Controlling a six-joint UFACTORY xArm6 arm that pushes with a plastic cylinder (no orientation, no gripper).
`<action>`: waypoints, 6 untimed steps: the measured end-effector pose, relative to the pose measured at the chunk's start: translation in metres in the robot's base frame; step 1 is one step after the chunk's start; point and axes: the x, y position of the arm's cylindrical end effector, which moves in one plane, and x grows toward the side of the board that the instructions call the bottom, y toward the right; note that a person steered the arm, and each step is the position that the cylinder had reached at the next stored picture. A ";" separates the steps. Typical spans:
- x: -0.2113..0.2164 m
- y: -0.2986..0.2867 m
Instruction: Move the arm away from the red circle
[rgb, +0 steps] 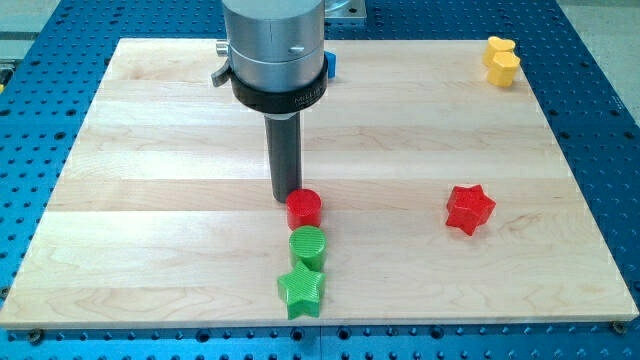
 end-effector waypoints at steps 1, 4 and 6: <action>0.000 0.000; -0.012 0.016; -0.056 0.172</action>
